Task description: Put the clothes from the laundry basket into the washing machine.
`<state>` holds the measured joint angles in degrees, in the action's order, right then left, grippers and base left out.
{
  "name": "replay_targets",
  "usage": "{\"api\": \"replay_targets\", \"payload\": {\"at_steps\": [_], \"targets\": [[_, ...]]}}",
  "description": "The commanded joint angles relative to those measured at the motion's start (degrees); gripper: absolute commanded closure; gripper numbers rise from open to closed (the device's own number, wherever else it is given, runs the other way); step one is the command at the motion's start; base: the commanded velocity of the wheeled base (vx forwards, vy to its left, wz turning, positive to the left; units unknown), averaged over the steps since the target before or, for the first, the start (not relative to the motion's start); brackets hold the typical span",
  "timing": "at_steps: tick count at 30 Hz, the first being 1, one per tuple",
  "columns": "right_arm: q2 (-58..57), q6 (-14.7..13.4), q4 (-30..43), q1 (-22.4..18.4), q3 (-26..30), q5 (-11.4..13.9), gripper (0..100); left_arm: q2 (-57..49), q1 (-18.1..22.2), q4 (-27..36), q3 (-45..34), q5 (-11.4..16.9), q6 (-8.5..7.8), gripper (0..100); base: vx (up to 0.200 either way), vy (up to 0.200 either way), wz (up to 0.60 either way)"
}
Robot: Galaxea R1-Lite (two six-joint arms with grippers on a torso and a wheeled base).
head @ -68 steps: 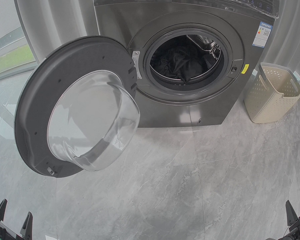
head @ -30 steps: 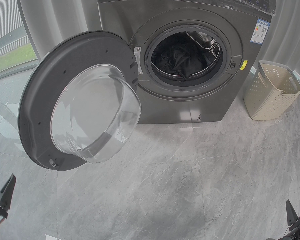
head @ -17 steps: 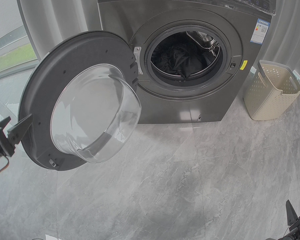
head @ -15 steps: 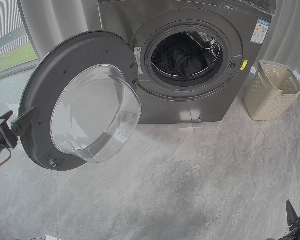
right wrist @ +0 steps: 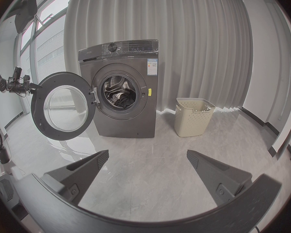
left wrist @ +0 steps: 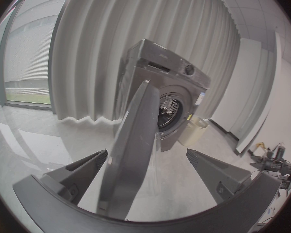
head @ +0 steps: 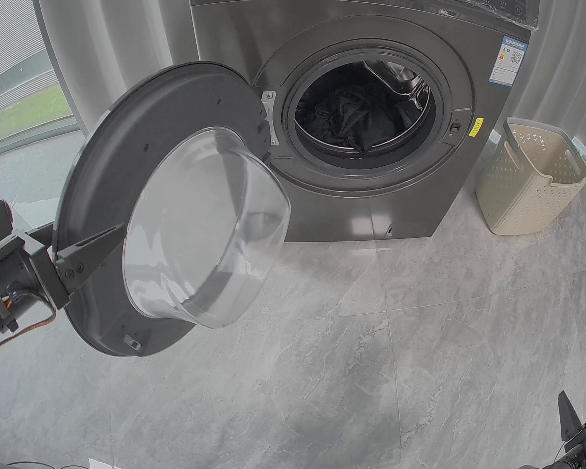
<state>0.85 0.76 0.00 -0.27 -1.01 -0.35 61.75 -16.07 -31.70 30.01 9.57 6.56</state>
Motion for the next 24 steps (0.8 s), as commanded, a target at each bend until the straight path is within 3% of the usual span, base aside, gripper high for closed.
{"api": "replay_targets", "payload": {"at_steps": [1, 8, 11, 13, 16, 20, 24], "targets": [[-0.85, 0.04, 0.00, 0.00, 1.01, 0.00, 0, -5.85, -6.70, 0.41, -0.31, 0.89, 1.70, 0, 0.000, 0.000, 0.00], [-0.85, 0.04, 0.00, 0.00, 1.01, 0.00, 0, -7.96, -5.64, 0.41, -0.13, 0.19, 2.32, 0, 0.000, 0.000, 0.00], [-0.85, 0.04, 0.00, 0.00, 1.01, 0.00, 0, -7.78, 2.71, -0.03, 1.54, -1.75, 2.14, 0, 0.000, 0.000, 0.00], [-0.85, 0.04, 0.00, 0.00, 1.01, 0.00, 0, -7.34, 9.48, -0.21, 2.33, -1.48, 1.88, 0, 0.000, 0.000, 0.00], [-0.85, 0.04, 0.00, 0.00, 1.01, 0.00, 0, -6.29, 14.66, -0.30, 2.51, -1.04, 1.70, 0, 0.000, 0.000, 0.00], [-0.85, 0.04, 0.00, 0.00, 1.01, 0.00, 0, -3.91, 15.89, -0.30, 2.33, -0.87, 1.35, 0, 0.000, 0.000, 0.00], [-0.85, 0.04, 0.00, 0.00, 1.01, 0.00, 0, -0.84, 15.28, -0.30, 1.63, -0.69, -0.23, 0, 0.000, 0.000, 0.00]]}}
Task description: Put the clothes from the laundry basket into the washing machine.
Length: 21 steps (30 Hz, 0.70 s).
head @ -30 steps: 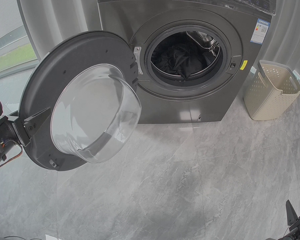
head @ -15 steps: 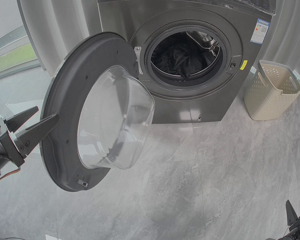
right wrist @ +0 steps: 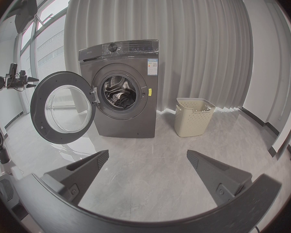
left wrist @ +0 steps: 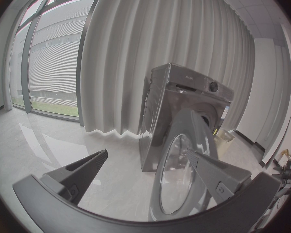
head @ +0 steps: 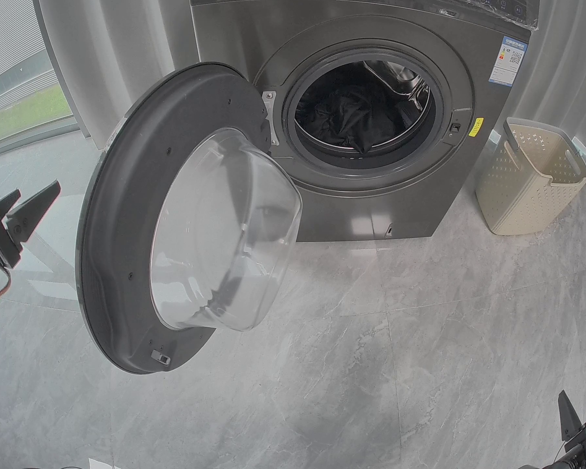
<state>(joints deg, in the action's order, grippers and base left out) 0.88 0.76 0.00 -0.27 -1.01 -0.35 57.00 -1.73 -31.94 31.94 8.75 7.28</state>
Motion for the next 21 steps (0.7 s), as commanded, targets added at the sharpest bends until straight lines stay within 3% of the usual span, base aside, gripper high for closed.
{"api": "replay_targets", "payload": {"at_steps": [1, 3, 13, 21], "targets": [[-0.88, 0.04, 0.00, 0.00, 1.01, 0.00, 0, 4.34, 0.76, -0.05, -0.30, 0.21, -1.30, 0, 0.000, 0.000, 0.00], [-0.88, 0.04, 0.00, 0.00, 1.01, 0.00, 0, 6.28, -0.82, 0.04, -0.39, 0.65, -1.65, 0, 0.000, 0.000, 0.00], [-0.88, 0.21, 0.00, 0.00, 1.01, 0.00, 0, 13.31, -17.96, -0.05, 5.24, 0.56, -1.48, 0, 0.000, 0.000, 0.00], [-0.88, 0.30, 0.00, 0.00, 1.01, 0.09, 0, 22.80, -25.34, -1.72, 12.18, 0.48, -0.95, 0, 0.000, 0.000, 0.00]]}}
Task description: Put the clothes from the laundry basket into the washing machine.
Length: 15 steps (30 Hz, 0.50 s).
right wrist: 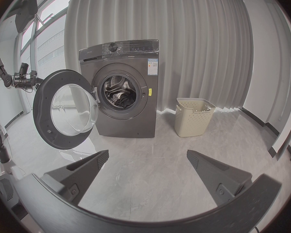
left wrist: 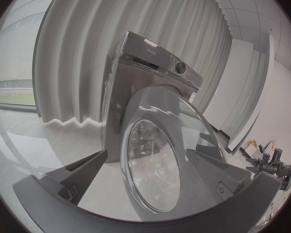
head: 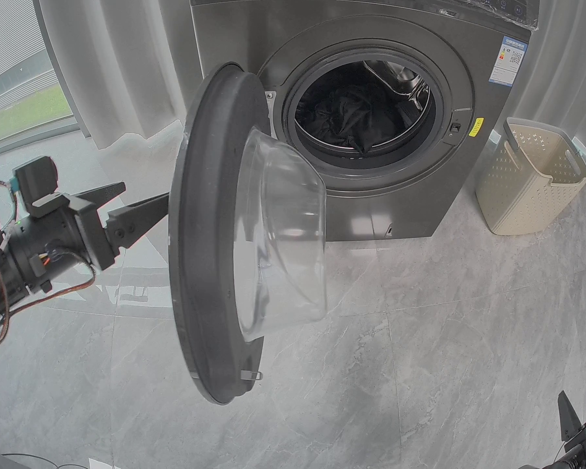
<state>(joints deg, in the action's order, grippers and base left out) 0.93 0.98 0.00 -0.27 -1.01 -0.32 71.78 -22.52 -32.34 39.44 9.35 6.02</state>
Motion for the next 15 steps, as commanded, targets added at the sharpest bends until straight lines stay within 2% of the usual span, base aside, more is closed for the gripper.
{"api": "replay_targets", "payload": {"at_steps": [1, 6, 9, 15], "targets": [[-0.93, 0.08, 0.00, 0.00, 1.01, -0.03, 0, 9.61, -5.26, -2.11, 5.83, -0.30, 0.22, 0, 0.000, 0.000, 0.00], [-0.93, 0.08, 0.00, 0.00, 1.01, 0.05, 0, 19.89, -8.95, -7.47, 13.56, -2.85, 0.39, 0, 0.000, 0.000, 0.00], [-0.93, 0.08, 0.00, 0.00, 1.01, -0.03, 0, 23.50, -9.92, -8.35, 16.99, -3.55, 0.48, 0, 0.000, 0.000, 0.00], [-0.93, 0.08, 0.00, 0.00, 1.01, -0.03, 0, 34.22, -12.02, -8.53, 31.32, -4.25, 2.42, 0, 0.000, 0.000, 0.00]]}}
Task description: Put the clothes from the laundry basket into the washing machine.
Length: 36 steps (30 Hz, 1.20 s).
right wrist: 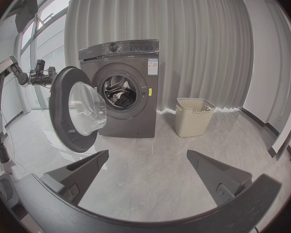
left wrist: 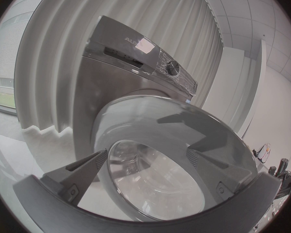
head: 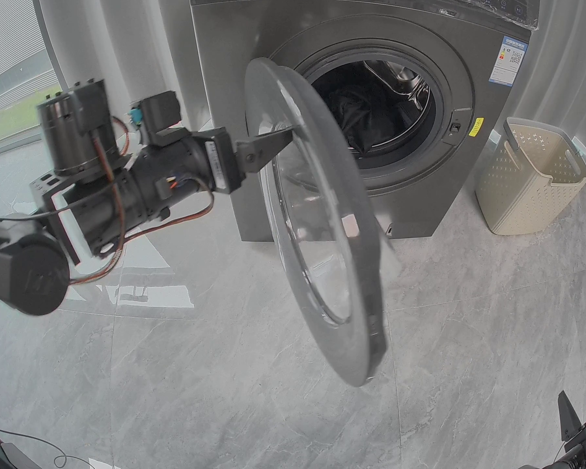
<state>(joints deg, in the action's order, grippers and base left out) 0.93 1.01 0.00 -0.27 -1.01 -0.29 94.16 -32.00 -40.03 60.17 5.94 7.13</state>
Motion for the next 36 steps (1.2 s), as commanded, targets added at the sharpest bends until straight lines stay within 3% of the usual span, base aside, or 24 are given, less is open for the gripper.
{"api": "replay_targets", "payload": {"at_steps": [1, 8, 10, 12, 15, 19, 24, 27, 30, 31, 33, 34, 36], "targets": [[-0.93, 0.04, 0.00, 0.00, 1.01, 0.03, 0, 13.07, -2.63, -0.66, 12.78, -1.10, 1.57, 0, 0.000, 0.000, 0.00], [-0.93, 0.04, 0.00, 0.00, 1.01, 0.03, 0, 23.70, -3.95, 0.40, 28.95, -1.81, 2.54, 0, 0.000, 0.000, 0.00], [-0.93, 0.04, 0.00, 0.00, 1.01, 0.03, 0, 26.16, -3.95, 1.45, 32.38, -3.48, 3.33, 0, 0.000, 0.000, 0.00], [-0.93, 0.04, 0.00, 0.00, 1.01, 0.03, 0, 30.47, -3.95, 3.56, 39.67, -9.19, 5.44, 0, 0.000, 0.000, 0.00], [-0.93, 0.04, 0.00, 0.00, 1.01, 0.03, 0, 32.49, -3.86, 4.00, 44.15, -12.62, 7.99, 0, 0.000, 0.000, 0.00], [-0.93, 0.04, 0.00, 0.00, 1.01, 0.03, 0, 29.59, -3.95, 5.23, 40.81, -12.97, 9.92, 0, 0.000, 0.000, 0.00], [-0.93, 0.04, 0.00, 0.00, 1.01, 0.03, 0, 15.09, -5.88, 6.99, 22.97, -12.44, 9.74, 0, 0.000, 0.000, 0.00], [-0.93, 0.04, 0.00, 0.00, 1.01, -0.06, 0, 3.75, -7.55, 7.69, 9.09, -12.00, 9.22, 0, 0.000, 0.000, 0.00], [-0.93, 0.04, 0.00, 0.00, 1.01, -0.06, 0, -9.79, -8.96, 9.01, -4.54, -12.00, 6.32, 0, 0.000, 0.000, 0.00], [-0.93, 0.04, 0.00, 0.00, 1.01, 0.03, 0, -10.40, -8.96, 9.10, -5.15, -12.00, 6.14, 0, 0.000, 0.000, 0.00], [-0.93, 0.04, 0.00, 0.00, 1.01, -0.06, 0, -24.37, -8.17, 11.29, -16.93, -12.09, 2.10, 0, 0.000, 0.000, 0.00], [-0.93, 0.04, 0.00, 0.00, 1.01, 0.03, 0, -25.69, -8.08, 11.65, -18.07, -12.09, 1.66, 0, 0.000, 0.000, 0.00], [-0.93, 0.04, 0.00, 0.00, 1.01, 0.03, 0, -37.38, -3.60, 13.84, -28.00, -11.74, -1.68, 0, 0.000, 0.000, 0.00]]}}
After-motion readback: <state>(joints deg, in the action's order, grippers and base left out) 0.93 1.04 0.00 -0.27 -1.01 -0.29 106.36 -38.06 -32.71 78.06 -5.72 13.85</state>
